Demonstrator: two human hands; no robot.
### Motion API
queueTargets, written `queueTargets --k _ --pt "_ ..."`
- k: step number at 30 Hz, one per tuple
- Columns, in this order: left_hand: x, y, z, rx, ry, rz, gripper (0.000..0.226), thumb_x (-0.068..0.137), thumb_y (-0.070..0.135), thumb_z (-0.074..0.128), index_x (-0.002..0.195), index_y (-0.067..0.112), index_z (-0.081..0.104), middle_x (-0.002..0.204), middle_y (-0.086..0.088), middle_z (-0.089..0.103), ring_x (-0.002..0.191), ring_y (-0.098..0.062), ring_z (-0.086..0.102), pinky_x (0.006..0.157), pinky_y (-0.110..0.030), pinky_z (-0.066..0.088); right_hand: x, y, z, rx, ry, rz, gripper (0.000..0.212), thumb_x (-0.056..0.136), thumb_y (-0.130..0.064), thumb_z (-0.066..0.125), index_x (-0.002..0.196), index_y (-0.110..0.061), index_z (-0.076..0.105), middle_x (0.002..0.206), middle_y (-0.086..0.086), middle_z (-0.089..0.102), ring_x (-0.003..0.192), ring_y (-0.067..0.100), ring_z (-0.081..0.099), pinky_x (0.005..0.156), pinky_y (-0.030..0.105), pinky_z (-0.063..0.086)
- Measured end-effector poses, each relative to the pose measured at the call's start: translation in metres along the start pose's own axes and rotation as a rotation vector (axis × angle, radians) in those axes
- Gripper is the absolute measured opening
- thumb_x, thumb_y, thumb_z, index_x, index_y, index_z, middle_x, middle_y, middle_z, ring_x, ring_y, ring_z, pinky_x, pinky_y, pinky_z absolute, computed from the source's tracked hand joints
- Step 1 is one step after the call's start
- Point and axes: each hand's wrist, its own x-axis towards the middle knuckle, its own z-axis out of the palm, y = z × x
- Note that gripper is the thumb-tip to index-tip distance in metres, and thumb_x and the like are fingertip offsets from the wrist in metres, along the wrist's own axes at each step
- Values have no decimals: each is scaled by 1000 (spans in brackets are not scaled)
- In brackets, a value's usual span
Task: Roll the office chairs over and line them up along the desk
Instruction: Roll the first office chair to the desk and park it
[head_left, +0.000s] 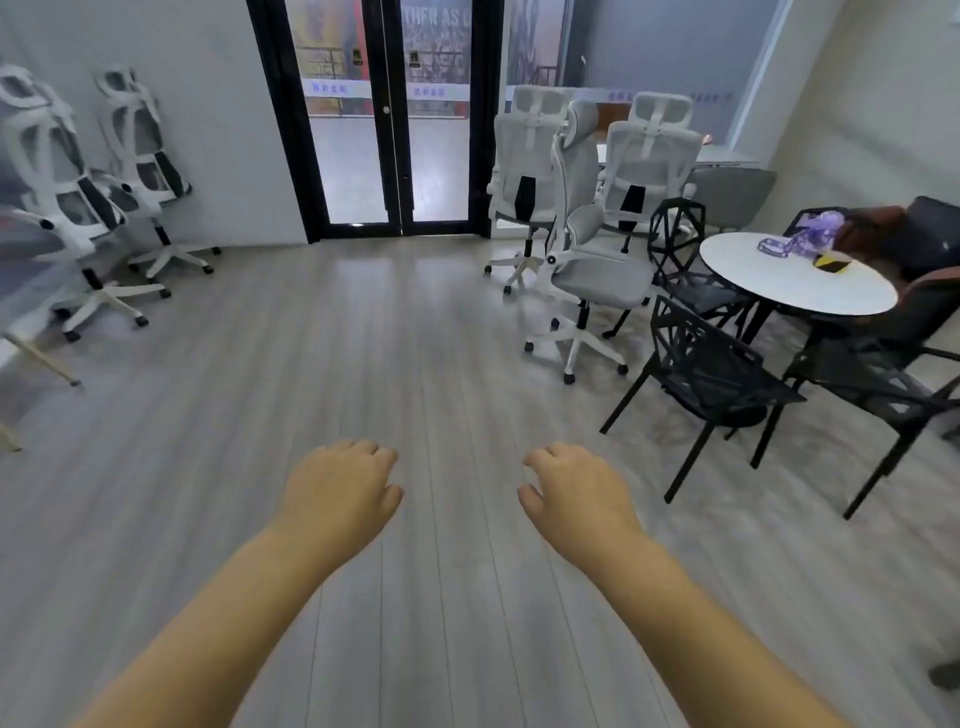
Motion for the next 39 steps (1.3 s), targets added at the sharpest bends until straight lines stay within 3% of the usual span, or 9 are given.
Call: queueTargets --k 4,8,15,20,23,28,33,37,39 --pt "92 -12 24 -31 10 -29 30 88 38 51 107 18 63 98 1 66 87 -20 61 49 -24 24 85 36 13 10 34 9 29 93 -32 41 111 -16 58 104 0 60 93 21 54 76 34 48" --pt "196 -28 52 -26 -3 -19 35 93 41 40 117 22 56 110 5 61 98 -16 57 56 -25 28 182 70 17 -9 40 46 29 94 -32 42 112 -16 58 104 0 60 95 21 55 76 34 48" --pt "397 -70 75 -19 -7 42 35 93 41 40 116 20 56 110 3 60 98 -19 55 72 -28 39 352 125 5 -35 53 138 30 92 -32 41 109 -15 59 104 1 61 93 22 55 75 36 49" --pt "522 -66 85 -56 33 111 34 92 39 43 114 18 57 109 1 61 99 -21 56 65 -28 31 446 181 0 -40 75 189 27 92 -33 42 107 -17 58 98 0 60 88 21 54 68 33 45" --pt "593 -57 103 -101 39 138 32 91 38 46 111 16 58 106 -1 62 98 -23 57 68 -32 39 504 221 3 -60 85 198 23 91 -32 43 100 -16 57 91 0 58 82 22 53 60 32 38" --pt "716 -44 141 -86 64 155 21 78 33 64 85 14 67 75 -4 65 69 -26 60 53 -30 38 612 297 9 -94 101 163 21 92 -32 43 90 -15 53 86 3 55 74 22 44 58 32 32" --pt "831 -38 142 8 100 91 26 52 34 82 62 18 65 53 3 56 45 -19 54 39 -24 26 725 363 -10 -91 105 86 24 94 -34 41 104 -17 56 101 1 59 91 23 54 63 30 30" --pt "905 -47 151 -69 129 32 23 72 37 63 76 14 69 67 0 64 59 -22 60 47 -28 35 815 401 -22 -65 142 35 17 92 -31 46 89 -15 53 96 3 60 87 25 54 62 31 29" --pt "937 -58 160 -97 162 -9 22 77 34 65 85 14 69 76 -2 67 68 -24 62 52 -29 36 856 410 -24 -52 132 24 17 92 -31 46 83 -17 45 90 2 56 84 24 52 62 30 29"
